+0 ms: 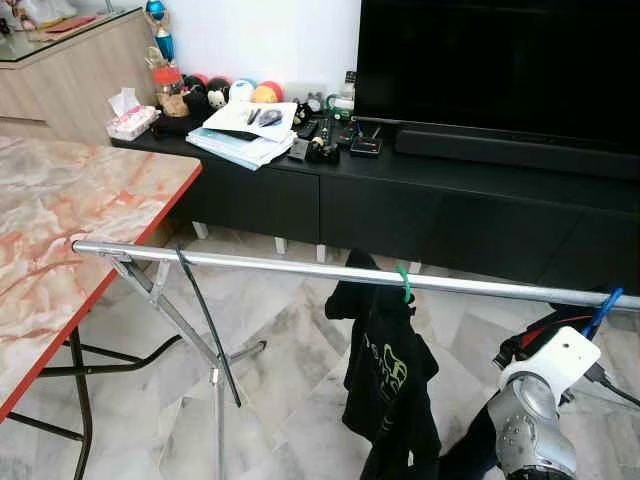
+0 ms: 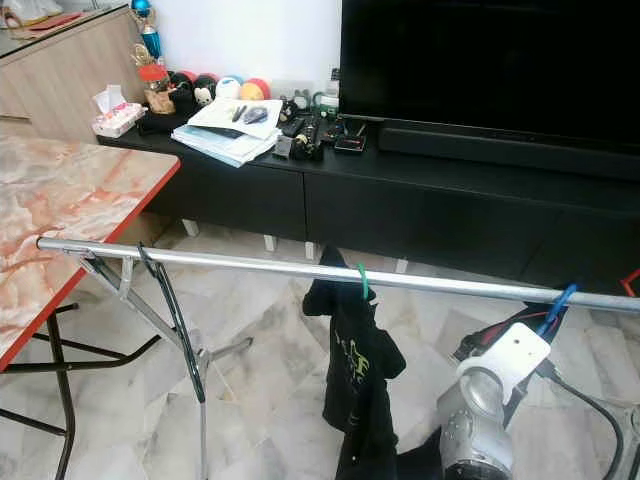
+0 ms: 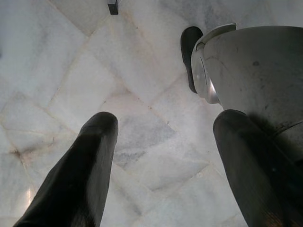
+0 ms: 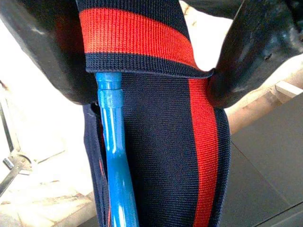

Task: Hang hanger

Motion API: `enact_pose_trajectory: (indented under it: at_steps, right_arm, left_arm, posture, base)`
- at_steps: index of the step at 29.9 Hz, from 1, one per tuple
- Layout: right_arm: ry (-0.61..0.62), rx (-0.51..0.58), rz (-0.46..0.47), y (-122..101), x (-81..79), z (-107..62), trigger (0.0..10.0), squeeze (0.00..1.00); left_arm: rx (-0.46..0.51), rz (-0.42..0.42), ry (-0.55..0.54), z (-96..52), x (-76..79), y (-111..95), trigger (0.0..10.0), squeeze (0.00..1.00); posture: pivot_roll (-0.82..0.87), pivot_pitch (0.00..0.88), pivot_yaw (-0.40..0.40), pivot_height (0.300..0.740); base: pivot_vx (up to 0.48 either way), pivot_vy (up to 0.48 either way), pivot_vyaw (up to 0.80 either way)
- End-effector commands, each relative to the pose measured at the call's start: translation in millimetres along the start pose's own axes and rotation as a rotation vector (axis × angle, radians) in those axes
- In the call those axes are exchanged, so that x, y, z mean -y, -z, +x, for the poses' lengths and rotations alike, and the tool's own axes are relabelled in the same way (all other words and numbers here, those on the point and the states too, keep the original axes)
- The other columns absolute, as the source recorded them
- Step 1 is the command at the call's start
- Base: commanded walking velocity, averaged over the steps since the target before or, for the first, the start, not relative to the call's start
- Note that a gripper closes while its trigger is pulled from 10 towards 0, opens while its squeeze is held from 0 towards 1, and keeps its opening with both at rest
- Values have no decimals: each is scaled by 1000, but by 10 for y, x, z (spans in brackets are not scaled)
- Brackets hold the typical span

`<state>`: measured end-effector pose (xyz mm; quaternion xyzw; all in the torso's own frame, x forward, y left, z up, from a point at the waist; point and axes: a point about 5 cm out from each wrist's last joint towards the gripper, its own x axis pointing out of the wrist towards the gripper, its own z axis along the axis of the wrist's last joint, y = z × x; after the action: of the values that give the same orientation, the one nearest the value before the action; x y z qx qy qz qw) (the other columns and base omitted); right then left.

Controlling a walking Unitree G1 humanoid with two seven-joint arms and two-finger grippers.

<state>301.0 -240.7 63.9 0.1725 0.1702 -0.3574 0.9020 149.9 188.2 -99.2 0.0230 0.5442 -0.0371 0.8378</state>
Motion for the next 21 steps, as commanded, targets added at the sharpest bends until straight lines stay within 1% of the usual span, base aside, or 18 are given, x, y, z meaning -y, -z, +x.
enact_pose_trajectory:
  at_steps: [1, 5, 9, 13, 18, 21]
  right_arm:
    - [16, 41, 17, -57, 19, -17, 10000, 0]
    - [42, 94, 51, -146, 44, -20, 10000, 0]
    - [88, 164, 89, -253, 106, -35, 10000, 0]
    - [107, 189, 96, -284, 131, -50, 10000, 0]
    - [109, 133, 62, -194, 138, -26, 10000, 0]
    - [76, 92, 52, -136, 89, -16, 10000, 0]
  left_arm:
    - [63, 24, 95, 25, 207, -144, 10000, 0]
    - [64, 26, 95, 25, 206, -147, 10000, 0]
    - [65, 31, 95, 24, 203, -150, 10000, 0]
    - [64, 34, 95, 24, 201, -151, 10000, 0]
    - [64, 39, 95, 24, 196, -154, 10000, 0]
    - [65, 41, 94, 24, 194, -158, 10000, 0]
  posture:
    - [6, 71, 43, 740]
    - [5, 73, 43, 740]
    - [5, 76, 45, 740]
    - [5, 77, 46, 740]
    - [7, 80, 47, 740]
    - [8, 82, 50, 740]
  base:
    - [0, 0, 0]
    - [0, 0, 0]
    - [0, 0, 0]
    - [0, 0, 0]
    - [0, 0, 0]
    - [0, 0, 0]
